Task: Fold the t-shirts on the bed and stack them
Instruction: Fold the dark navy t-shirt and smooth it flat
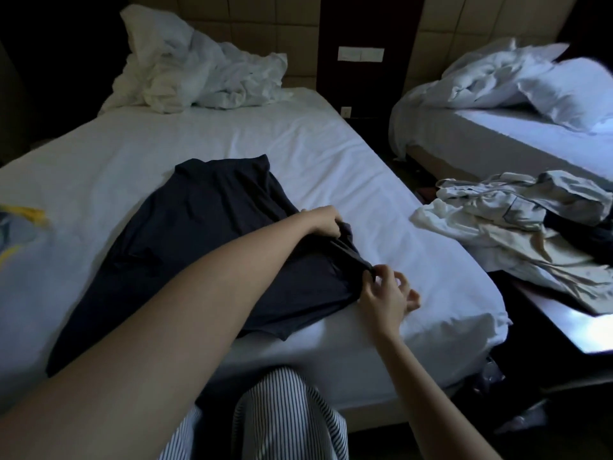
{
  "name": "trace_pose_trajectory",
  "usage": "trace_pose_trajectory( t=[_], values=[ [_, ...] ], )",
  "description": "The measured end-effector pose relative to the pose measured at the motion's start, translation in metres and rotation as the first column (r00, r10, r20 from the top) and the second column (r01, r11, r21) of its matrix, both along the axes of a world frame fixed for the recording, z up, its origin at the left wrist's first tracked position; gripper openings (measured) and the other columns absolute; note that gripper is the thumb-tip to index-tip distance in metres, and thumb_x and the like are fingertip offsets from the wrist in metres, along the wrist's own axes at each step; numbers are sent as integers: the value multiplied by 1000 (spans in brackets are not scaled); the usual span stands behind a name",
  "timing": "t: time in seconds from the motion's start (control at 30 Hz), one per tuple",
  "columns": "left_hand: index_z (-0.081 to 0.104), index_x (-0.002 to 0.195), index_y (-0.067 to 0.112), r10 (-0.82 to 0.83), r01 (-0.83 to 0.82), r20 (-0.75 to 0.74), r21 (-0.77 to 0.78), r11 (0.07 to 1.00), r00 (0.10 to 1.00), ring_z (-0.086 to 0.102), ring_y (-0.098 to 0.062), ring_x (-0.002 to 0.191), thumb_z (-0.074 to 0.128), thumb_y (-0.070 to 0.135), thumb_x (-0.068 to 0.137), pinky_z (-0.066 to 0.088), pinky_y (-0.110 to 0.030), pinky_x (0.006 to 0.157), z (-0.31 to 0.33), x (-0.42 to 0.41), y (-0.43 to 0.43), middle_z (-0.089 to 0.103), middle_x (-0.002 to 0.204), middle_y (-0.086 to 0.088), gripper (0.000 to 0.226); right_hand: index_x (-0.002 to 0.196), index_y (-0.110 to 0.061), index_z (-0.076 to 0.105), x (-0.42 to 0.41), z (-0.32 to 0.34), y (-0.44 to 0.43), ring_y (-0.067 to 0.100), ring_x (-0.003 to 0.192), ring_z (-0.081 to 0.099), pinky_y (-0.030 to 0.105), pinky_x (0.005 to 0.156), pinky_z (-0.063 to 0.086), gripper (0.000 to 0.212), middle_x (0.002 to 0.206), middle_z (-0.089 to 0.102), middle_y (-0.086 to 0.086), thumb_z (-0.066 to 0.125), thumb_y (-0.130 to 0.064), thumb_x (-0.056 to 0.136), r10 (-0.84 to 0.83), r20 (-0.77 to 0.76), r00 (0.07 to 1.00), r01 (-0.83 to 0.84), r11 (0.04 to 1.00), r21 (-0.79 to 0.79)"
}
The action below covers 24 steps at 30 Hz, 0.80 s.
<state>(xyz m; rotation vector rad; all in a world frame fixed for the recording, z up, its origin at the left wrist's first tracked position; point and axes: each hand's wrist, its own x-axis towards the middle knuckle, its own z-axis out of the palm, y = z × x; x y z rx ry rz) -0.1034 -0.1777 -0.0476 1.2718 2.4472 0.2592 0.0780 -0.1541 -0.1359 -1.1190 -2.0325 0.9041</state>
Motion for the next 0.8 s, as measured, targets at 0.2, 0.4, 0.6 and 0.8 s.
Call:
trace_pose_trajectory(
  t=[0.2, 0.4, 0.6, 0.8],
  values=[
    [50, 82, 11, -187, 61, 190, 524, 849, 964, 52, -13, 73, 42, -14, 80, 41, -12, 63, 21, 2, 13, 56, 84, -3, 26, 99, -21, 47, 0, 0, -5, 19, 112, 38, 29, 105, 5, 32, 90, 60, -7, 35, -30, 71, -50, -125, 991, 44, 998, -47],
    [56, 88, 19, -183, 141, 71, 395, 908, 980, 52, -17, 80, 52, 6, 87, 46, -34, 81, -5, -9, 12, 56, 83, 5, 13, 122, -25, 48, -6, -1, 3, 5, 125, 38, 34, 109, -2, 40, 98, 65, -12, 59, -35, 84, 20, -24, 1000, -21, 999, -28],
    [45, 119, 26, -205, 203, -24, 291, 935, 979, 50, -24, 113, 50, 15, 87, 36, -40, 100, -11, -6, 11, 55, 121, -1, 34, 128, -29, 44, -7, -3, 2, 6, 122, 40, 34, 110, -2, 50, 95, 60, -15, 49, -36, 79, 4, -75, 997, -7, 999, -44],
    [48, 131, 28, -160, 161, -29, 41, 986, 987, 32, -24, 128, 47, 21, 88, 23, -42, 100, -27, 9, 20, 51, 130, -1, 44, 141, -30, 28, -3, -5, 6, 10, 129, 31, 50, 112, 19, 74, 102, 49, -19, 66, -44, 79, 132, -47, 990, -135, 988, -75]
  ],
)
